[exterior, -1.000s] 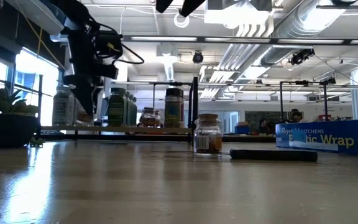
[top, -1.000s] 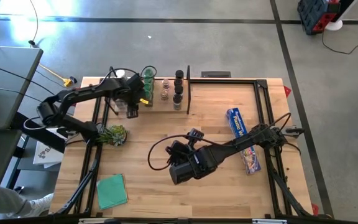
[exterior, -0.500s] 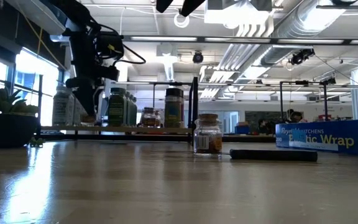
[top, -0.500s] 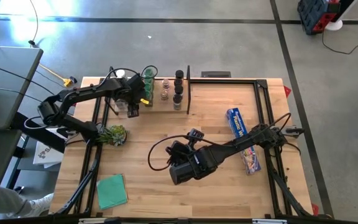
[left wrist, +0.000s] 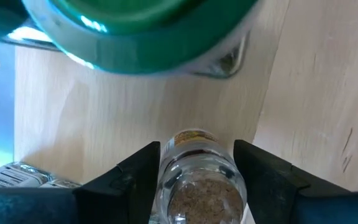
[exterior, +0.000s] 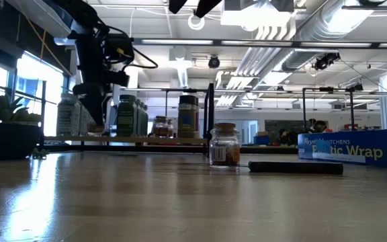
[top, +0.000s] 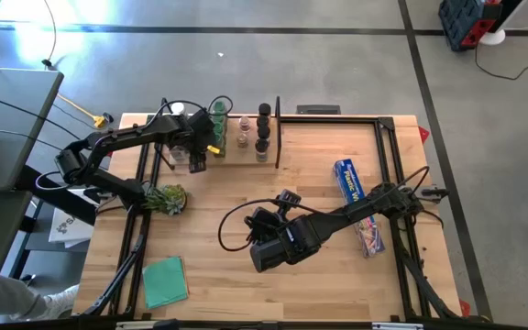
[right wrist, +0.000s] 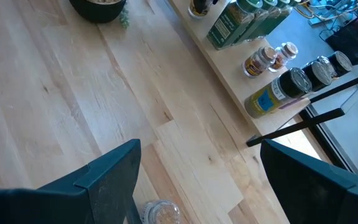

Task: Shelf spices
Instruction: Put the brown lid on the seasoning bottle

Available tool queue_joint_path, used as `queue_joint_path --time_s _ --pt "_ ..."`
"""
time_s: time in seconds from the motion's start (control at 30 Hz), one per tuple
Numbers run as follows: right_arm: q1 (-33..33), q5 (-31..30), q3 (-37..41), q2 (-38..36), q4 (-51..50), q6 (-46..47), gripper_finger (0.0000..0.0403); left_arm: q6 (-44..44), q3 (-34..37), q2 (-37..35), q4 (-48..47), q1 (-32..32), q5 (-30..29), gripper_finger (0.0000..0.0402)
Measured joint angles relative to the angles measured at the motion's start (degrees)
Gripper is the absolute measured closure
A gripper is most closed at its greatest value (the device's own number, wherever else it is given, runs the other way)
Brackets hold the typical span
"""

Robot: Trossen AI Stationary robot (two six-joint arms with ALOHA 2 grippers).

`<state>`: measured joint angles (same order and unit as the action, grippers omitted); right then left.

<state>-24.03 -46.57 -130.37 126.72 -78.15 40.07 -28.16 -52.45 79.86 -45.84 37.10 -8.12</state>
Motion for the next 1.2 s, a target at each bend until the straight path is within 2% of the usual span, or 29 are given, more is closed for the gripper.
queue_joint_path --time_s 0.27,0.53,0.7,0.9,1.07,1.2 --pt "0.0 0.0 0.0 0.0 0.0 0.0 0.0077 -1.0 0.0 0.0 1.2 0.0 0.4 0.0181" --pt "0.0 0.0 0.0 0.0 0.0 0.0 0.0077 -1.7 -0.5 -0.2 1.0 0.0 -4.2 0.0164" --pt "0.0 0.0 0.0 0.0 0.0 0.0 0.0077 -1.5 -1.8 -2.4 0.4 -0.7 -4.5 0.0160" --pt "0.0 0.0 0.0 0.0 0.0 0.0 0.0077 3.6 -3.9 -6.7 -4.9 -2.3 -7.4 0.0160" --pt "0.0 0.0 0.0 0.0 0.1 0.0 0.0077 8.4 -4.8 -9.3 -14.8 -2.8 -5.9 0.0164" --pt "0.0 0.0 0.0 0.0 0.2 0.0 0.0077 5.5 -4.8 -9.9 -21.7 -2.8 -2.4 0.0204"
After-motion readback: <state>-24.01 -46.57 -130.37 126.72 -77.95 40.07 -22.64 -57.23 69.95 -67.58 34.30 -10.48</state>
